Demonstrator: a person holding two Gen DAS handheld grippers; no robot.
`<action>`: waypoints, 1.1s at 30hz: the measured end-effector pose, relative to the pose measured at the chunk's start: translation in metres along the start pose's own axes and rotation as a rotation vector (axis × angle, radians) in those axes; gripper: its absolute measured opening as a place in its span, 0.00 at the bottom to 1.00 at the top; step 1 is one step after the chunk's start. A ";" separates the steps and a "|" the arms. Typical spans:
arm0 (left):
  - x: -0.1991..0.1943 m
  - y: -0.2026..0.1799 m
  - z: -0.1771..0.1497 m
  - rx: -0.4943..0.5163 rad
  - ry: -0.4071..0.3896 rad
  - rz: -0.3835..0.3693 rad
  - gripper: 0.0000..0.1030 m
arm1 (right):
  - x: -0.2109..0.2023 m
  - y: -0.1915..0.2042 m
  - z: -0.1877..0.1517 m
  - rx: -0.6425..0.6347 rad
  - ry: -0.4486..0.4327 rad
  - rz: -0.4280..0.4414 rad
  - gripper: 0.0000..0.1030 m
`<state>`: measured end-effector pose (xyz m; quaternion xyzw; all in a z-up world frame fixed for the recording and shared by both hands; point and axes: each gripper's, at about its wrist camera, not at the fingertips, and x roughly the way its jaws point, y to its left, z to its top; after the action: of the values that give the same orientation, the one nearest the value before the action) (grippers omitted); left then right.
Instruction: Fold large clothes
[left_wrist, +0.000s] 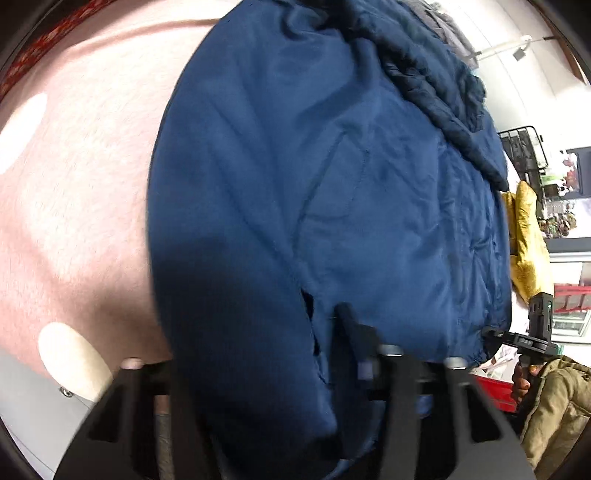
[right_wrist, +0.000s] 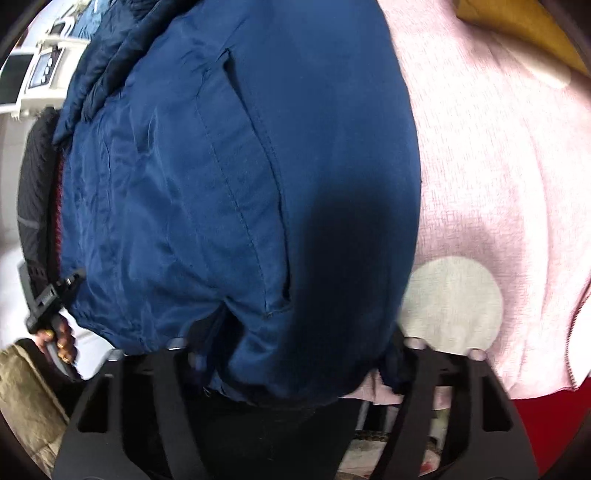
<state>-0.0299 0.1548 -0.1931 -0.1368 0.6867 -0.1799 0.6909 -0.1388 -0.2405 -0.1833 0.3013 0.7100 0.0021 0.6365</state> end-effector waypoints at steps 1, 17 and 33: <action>-0.005 -0.001 0.000 0.008 -0.001 -0.015 0.26 | -0.005 0.001 -0.002 -0.012 -0.005 0.009 0.33; -0.037 0.007 -0.073 0.083 0.186 -0.044 0.20 | -0.034 -0.002 -0.078 -0.018 0.102 0.087 0.17; -0.057 -0.025 0.044 0.121 -0.009 0.001 0.18 | -0.081 0.041 0.060 -0.135 -0.093 0.134 0.16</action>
<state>0.0126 0.1544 -0.1303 -0.0953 0.6715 -0.2203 0.7011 -0.0659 -0.2645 -0.1055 0.3044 0.6563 0.0784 0.6859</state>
